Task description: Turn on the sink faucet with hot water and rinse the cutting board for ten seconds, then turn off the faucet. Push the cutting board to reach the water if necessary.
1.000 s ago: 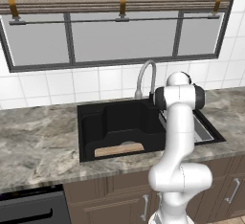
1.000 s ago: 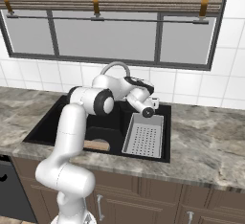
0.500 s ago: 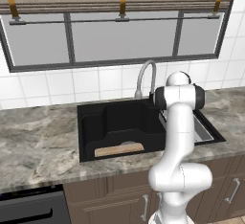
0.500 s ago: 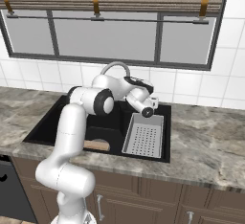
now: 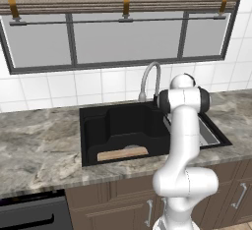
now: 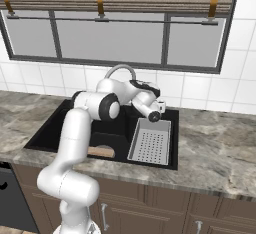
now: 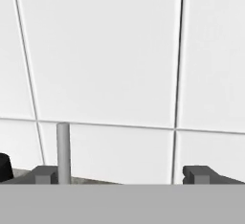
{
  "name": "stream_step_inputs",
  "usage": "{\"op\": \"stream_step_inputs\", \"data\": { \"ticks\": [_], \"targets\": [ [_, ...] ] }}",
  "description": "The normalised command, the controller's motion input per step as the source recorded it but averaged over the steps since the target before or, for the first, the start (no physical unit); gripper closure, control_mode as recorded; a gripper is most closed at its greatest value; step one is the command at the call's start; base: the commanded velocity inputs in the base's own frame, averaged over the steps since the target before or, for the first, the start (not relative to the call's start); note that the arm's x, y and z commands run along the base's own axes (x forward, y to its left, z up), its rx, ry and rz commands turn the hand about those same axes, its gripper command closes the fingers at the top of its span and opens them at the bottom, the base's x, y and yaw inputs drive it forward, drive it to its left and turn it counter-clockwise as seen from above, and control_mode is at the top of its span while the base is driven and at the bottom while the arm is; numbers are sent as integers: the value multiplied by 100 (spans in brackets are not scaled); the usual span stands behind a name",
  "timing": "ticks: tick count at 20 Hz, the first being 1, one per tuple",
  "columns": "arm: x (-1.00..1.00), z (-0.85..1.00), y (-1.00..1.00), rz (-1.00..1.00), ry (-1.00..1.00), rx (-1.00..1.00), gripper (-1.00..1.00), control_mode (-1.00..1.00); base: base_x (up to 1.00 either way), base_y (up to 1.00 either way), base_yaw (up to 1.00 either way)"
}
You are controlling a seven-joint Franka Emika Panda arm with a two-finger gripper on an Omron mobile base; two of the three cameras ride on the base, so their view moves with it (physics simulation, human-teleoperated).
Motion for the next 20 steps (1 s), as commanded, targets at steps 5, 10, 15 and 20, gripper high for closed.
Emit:
{"op": "stream_step_inputs", "data": {
  "ticks": [5,10,15,20],
  "targets": [
    [17,0,0,0,0,0,-100,-100,0,0,0],
    [4,0,0,0,0,0,-100,-100,0,0,0],
    [0,0,-1,0,0,0,-100,-100,0,0,0],
    [0,0,-14,0,0,0,-100,-100,0,0,0]
  ]
}}
